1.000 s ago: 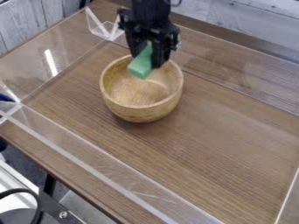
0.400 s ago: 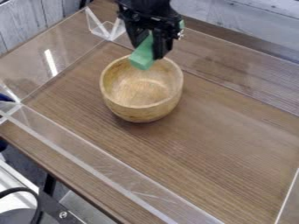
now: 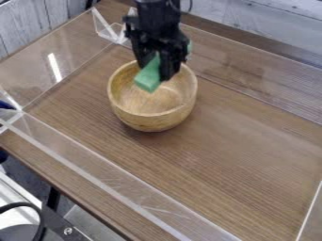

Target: Put the green block in the brown bowl

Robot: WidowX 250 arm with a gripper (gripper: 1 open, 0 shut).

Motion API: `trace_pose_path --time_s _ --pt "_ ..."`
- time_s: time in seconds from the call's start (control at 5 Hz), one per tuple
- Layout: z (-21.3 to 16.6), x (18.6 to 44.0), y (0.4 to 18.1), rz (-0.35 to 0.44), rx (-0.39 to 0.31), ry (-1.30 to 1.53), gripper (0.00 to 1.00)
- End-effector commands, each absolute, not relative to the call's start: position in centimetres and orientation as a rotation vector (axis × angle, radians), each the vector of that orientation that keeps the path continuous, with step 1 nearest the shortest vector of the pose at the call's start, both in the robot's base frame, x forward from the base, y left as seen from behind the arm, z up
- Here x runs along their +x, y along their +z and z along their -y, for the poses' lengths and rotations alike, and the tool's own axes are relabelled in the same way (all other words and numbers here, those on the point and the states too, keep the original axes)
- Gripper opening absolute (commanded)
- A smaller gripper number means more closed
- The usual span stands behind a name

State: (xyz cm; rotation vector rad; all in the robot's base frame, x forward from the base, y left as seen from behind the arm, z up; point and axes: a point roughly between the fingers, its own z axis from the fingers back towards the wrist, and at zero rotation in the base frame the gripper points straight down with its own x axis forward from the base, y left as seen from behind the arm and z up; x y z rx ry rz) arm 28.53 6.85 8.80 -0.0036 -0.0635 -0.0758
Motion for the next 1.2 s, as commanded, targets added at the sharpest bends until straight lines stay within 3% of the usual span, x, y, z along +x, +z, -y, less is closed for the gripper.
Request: trace_pose_path --time_s 0.0,0.4,1.0 --pt "-7.4 29.0 8.5 0.081 0.013 -0.069 0.00" --pt "-7.8 28.9 6.7 0.049 0.014 -0.066 0.00" --pt "-7.8 29.4 6.2 0.038 0.014 -0.064 0.00"
